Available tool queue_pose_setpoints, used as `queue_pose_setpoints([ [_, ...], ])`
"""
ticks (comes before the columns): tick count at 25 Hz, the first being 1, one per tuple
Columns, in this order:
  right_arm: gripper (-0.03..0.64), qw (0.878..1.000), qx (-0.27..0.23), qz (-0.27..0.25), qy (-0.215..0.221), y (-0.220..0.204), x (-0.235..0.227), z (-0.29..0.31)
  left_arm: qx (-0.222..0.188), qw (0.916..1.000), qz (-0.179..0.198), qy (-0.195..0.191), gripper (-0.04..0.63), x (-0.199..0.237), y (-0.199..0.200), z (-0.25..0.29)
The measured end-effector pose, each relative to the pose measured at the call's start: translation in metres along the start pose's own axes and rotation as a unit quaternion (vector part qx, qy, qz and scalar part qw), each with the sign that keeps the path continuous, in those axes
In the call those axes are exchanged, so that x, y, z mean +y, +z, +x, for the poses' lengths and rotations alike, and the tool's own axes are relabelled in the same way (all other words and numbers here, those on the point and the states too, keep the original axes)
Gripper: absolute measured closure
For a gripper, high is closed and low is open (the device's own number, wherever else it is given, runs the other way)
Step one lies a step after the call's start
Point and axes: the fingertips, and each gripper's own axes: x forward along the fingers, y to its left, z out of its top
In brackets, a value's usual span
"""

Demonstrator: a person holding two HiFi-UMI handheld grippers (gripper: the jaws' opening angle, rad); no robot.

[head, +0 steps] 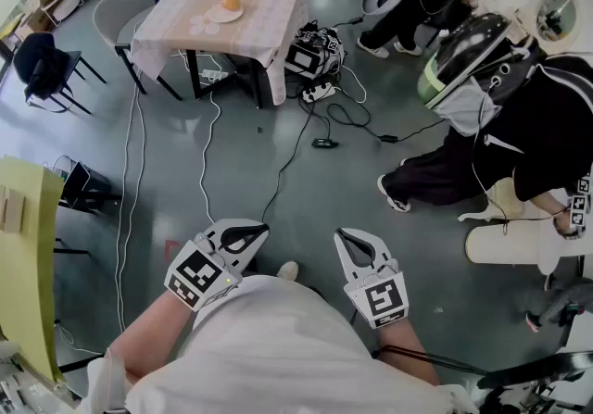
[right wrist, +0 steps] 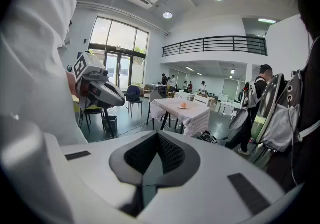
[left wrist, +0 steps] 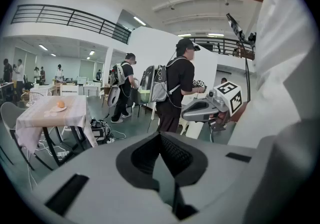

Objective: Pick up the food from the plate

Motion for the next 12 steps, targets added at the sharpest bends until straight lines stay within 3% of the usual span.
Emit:
queue_pose_setpoints([
  [12, 0.604, 1.000, 0.001, 0.002, 0.016, -0.0025, 0.0032, 0.0094, 0.008, 0.9997, -0.002, 0.021, 0.586, 0.0057, -0.0032, -0.0089],
])
